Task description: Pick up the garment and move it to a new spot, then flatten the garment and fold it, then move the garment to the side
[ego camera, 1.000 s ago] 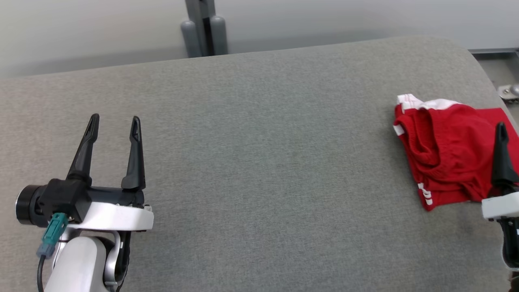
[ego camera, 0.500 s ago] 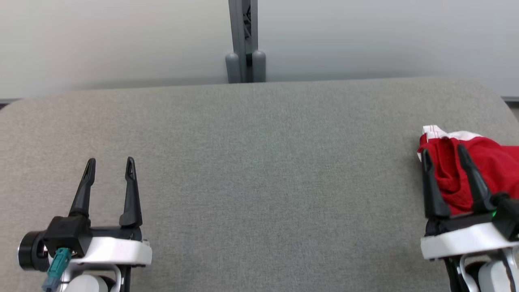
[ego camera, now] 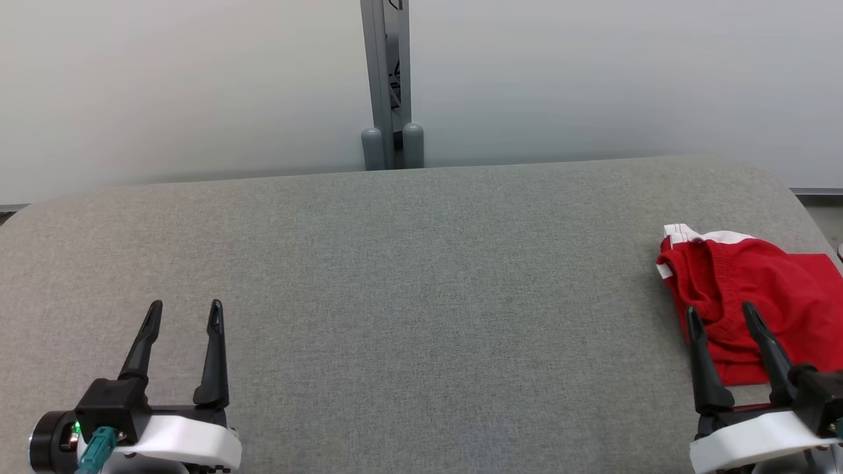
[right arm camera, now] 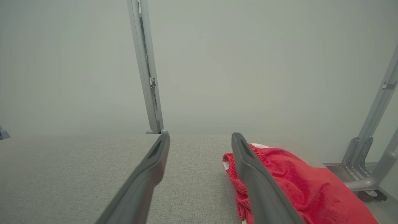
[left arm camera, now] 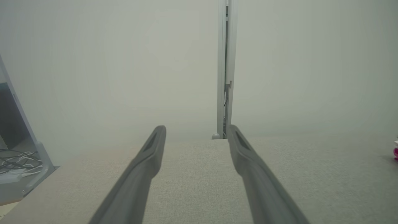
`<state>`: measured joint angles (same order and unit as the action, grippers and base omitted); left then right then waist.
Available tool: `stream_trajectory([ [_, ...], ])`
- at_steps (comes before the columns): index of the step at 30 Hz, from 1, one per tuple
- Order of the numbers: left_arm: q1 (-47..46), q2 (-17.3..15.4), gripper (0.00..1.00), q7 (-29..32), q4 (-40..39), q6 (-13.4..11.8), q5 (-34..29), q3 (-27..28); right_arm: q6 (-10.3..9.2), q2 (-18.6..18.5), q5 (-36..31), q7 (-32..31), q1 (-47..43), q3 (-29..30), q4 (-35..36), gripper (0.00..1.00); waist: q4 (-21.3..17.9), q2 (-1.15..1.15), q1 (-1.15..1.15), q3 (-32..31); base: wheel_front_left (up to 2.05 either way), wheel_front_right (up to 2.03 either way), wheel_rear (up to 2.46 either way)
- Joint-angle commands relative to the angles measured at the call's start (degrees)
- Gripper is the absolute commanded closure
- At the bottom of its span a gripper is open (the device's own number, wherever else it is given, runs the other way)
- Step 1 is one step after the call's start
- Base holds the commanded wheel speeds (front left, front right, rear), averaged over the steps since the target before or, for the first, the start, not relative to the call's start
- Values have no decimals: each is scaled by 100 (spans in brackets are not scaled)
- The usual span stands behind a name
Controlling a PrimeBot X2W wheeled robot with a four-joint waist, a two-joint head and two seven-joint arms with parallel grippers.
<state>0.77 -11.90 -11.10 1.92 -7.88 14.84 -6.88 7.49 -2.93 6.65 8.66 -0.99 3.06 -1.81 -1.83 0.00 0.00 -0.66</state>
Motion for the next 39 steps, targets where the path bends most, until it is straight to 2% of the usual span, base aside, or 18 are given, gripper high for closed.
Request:
stream_trajectory([
  [1,37,-76,0,14,-16,12,39,24,2,-8,50,-44,-105,8,24,0,-18,0,0,-13,0,0,0],
  [39,-108,-237,0,95,205,-27,217,-48,2,-9,292,-51,-53,-61,4,0,-3,0,0,13,0,0,0],
])
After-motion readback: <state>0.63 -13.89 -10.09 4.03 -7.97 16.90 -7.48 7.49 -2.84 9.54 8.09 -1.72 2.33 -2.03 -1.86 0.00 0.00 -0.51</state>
